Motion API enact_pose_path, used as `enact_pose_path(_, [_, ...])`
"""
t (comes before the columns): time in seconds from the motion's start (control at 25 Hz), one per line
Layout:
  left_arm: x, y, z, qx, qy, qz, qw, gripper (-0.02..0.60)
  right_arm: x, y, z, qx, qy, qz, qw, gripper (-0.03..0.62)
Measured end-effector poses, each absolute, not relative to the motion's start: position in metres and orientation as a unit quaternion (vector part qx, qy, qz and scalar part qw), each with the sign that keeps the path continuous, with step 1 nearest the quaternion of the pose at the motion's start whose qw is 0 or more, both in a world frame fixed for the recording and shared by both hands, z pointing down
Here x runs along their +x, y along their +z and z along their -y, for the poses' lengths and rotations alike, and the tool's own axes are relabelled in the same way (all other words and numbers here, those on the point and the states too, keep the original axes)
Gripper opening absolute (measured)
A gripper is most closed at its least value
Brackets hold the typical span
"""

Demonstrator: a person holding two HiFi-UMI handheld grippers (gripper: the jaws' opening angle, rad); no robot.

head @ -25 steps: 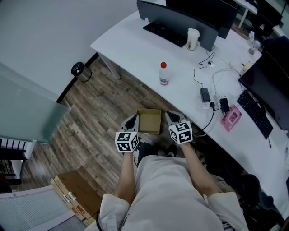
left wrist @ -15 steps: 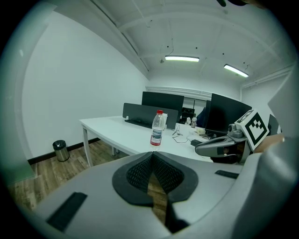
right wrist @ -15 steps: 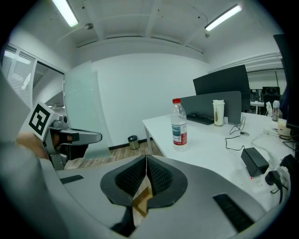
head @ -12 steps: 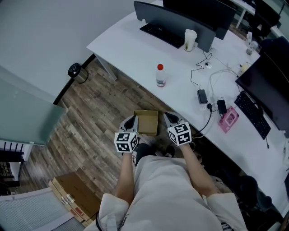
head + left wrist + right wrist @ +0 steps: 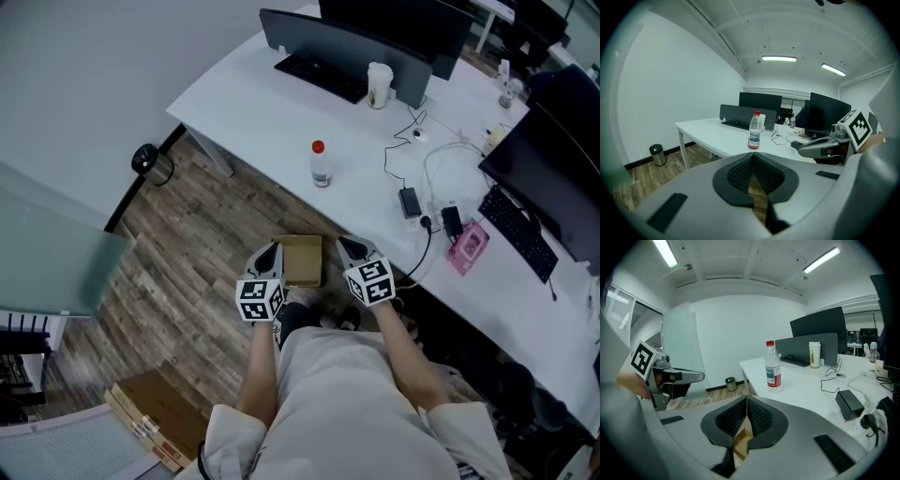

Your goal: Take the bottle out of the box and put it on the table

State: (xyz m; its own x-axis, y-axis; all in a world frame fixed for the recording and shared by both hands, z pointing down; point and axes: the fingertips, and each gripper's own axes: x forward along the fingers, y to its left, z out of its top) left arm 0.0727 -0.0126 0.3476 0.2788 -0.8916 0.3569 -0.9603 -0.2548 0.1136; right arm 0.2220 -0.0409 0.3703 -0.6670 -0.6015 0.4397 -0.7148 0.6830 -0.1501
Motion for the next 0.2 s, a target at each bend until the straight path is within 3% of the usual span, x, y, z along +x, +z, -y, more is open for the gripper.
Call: enact_pose_path(0.2, [0.0719, 0.3464, 0.0212, 0.789, 0.108, 0.584, 0.155, 0.014, 0.2205, 0.3685, 0.0497, 0.373, 0.153, 0.897, 0.179, 0.04])
